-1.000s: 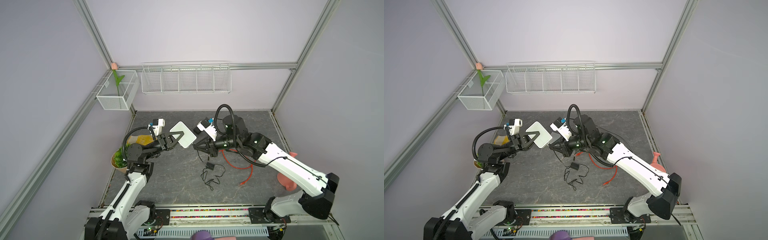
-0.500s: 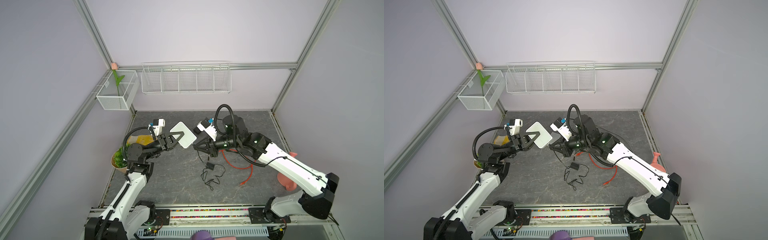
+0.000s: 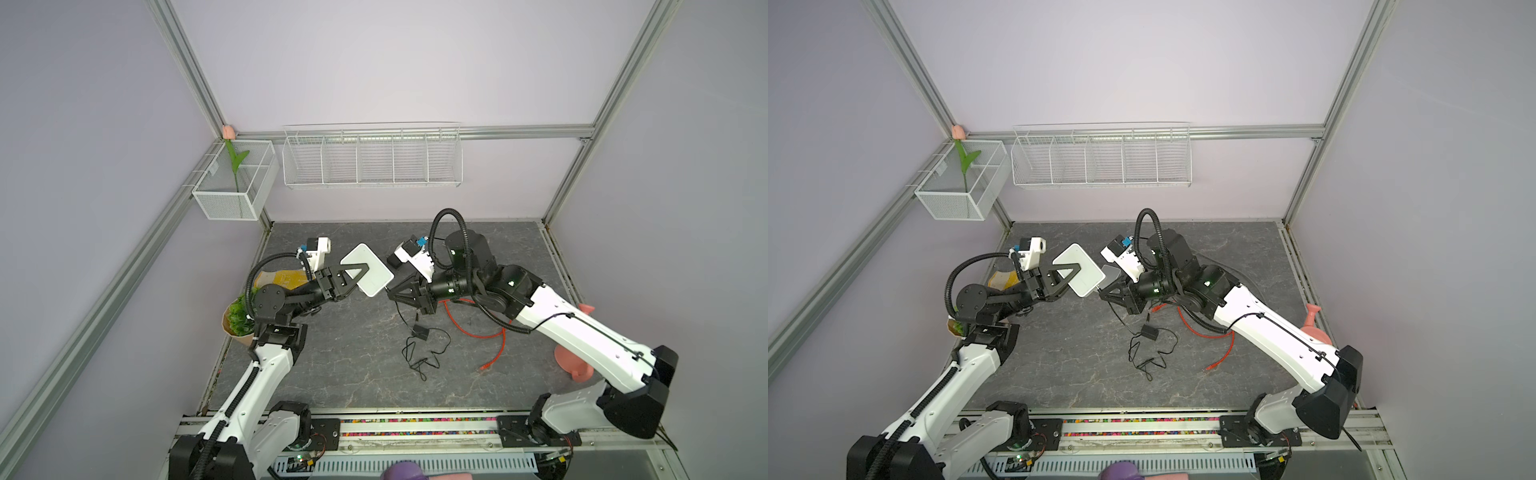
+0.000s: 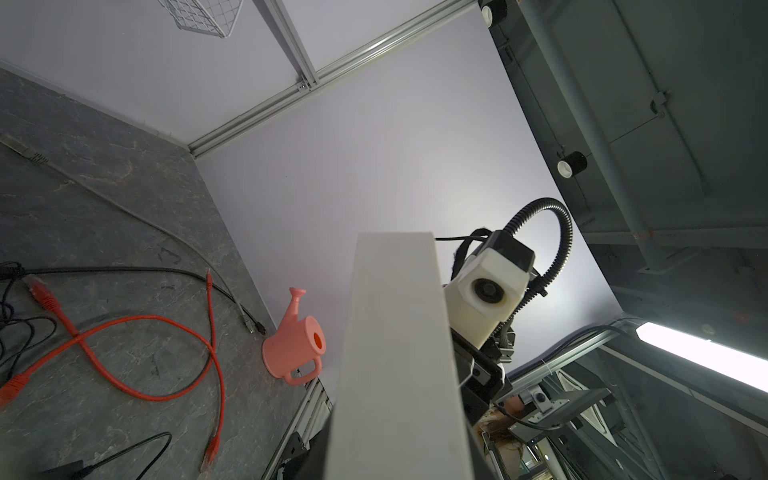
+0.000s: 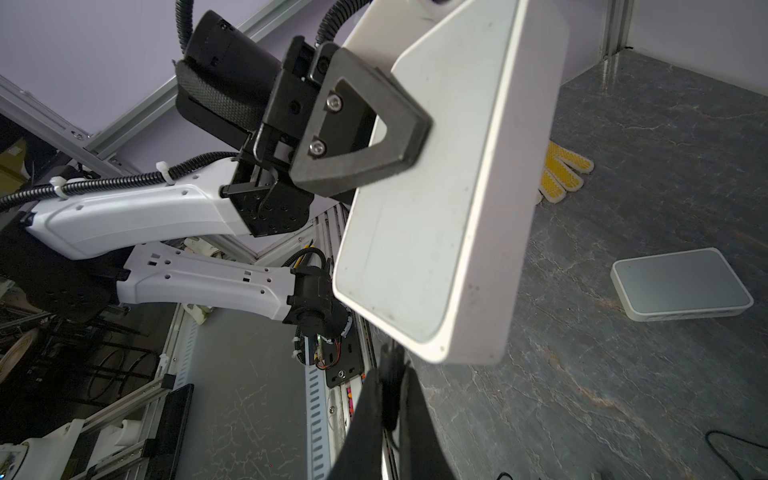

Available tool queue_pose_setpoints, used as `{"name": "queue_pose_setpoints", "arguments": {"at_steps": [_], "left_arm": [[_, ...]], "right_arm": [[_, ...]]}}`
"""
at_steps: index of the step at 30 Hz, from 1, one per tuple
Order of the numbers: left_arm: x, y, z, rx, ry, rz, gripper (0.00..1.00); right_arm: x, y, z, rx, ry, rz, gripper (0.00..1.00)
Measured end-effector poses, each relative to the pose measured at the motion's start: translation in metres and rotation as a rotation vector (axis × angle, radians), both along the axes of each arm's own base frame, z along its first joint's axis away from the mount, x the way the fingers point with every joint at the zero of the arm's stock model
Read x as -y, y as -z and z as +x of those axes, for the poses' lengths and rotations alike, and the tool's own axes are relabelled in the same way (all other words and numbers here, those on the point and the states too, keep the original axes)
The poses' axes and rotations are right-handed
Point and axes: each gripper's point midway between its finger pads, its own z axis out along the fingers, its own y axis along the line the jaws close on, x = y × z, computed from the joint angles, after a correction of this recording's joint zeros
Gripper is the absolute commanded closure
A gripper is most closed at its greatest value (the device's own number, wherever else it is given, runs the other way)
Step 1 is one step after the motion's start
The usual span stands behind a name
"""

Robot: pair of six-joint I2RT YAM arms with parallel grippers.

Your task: Insert the plug into the switch port

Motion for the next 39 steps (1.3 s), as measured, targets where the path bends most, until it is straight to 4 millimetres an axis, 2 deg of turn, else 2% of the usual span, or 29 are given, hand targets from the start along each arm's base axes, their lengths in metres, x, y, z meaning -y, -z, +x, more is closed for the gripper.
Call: {"name": "queue_pose_setpoints", "arguments": {"at_steps": [26,39], "left_arm": [[-0.0004,0.006,0.001,-0.012,0.011,0.02,1.0],[-0.0012,0.0068,0.0017,-0.013,0.01,0.022,1.0]], "right_arm": [[0.0016,0.01,-0.0019,-0.018,-0.004,-0.018,0.94],[0.0021,0.0084,-0.0029,-0.017,-0.007,-0.014,0.93]]}}
